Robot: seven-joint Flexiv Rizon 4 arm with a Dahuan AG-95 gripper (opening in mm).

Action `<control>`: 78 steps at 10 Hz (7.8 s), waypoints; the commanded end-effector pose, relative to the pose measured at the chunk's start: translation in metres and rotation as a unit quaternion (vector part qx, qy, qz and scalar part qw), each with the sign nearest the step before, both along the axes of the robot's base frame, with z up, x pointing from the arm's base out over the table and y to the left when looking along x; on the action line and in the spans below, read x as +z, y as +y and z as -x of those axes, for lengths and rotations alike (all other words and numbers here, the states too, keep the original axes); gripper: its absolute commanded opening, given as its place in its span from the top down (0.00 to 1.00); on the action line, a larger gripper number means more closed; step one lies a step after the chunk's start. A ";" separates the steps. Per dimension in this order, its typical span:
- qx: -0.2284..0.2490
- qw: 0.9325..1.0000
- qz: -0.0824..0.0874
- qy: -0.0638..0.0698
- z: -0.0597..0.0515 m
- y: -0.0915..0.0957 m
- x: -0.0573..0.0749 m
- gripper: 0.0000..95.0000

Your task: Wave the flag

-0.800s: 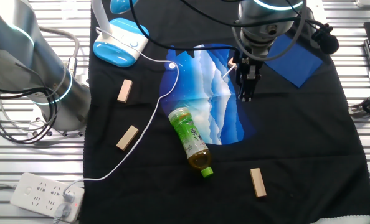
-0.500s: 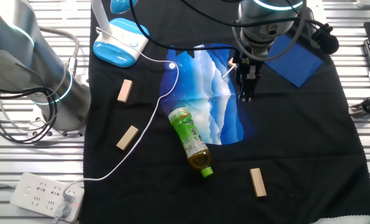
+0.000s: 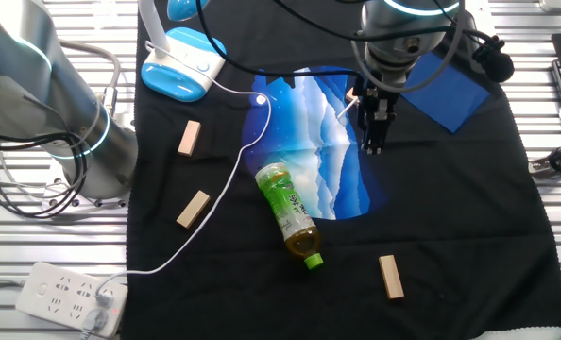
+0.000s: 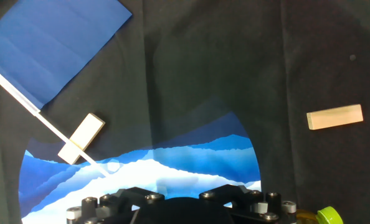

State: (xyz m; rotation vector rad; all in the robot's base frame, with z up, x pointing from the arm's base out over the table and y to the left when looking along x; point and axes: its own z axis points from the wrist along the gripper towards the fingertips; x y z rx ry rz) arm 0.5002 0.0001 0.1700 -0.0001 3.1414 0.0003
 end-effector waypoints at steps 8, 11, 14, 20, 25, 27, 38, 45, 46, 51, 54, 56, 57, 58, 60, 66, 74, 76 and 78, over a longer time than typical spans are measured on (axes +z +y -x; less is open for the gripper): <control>0.071 0.996 -0.038 -0.043 0.000 0.000 0.001 1.00; 0.072 0.996 -0.033 -0.044 0.000 0.000 0.000 1.00; 0.077 0.996 -0.027 -0.043 0.001 0.002 -0.001 1.00; 0.092 0.995 -0.010 -0.049 -0.005 0.035 -0.015 1.00; 0.095 0.994 -0.012 -0.048 -0.004 0.036 -0.011 1.00; 0.097 0.994 -0.013 -0.048 -0.004 0.036 -0.011 1.00; 0.202 0.979 -0.013 -0.028 -0.004 0.037 -0.010 1.00; 0.212 0.977 -0.008 -0.013 -0.004 0.037 -0.010 1.00; 0.211 0.977 -0.008 -0.014 -0.004 0.037 -0.010 1.00; 0.230 0.973 -0.011 -0.014 -0.007 0.040 -0.013 1.00; 0.250 0.968 -0.017 -0.018 -0.013 0.051 -0.029 1.00; 0.258 0.966 -0.019 -0.022 -0.012 0.060 -0.039 1.00; 0.261 0.965 -0.021 -0.022 -0.012 0.063 -0.042 1.00; 0.267 0.963 -0.021 -0.023 -0.012 0.068 -0.046 1.00; 0.279 0.960 -0.021 -0.023 -0.009 0.077 -0.054 1.00; 0.332 0.943 -0.019 -0.016 -0.006 0.101 -0.072 1.00; 0.337 0.941 -0.014 -0.012 0.001 0.123 -0.096 1.00; 0.334 0.942 -0.011 -0.010 0.001 0.126 -0.100 1.00; 0.327 0.945 -0.010 -0.010 0.004 0.130 -0.106 1.00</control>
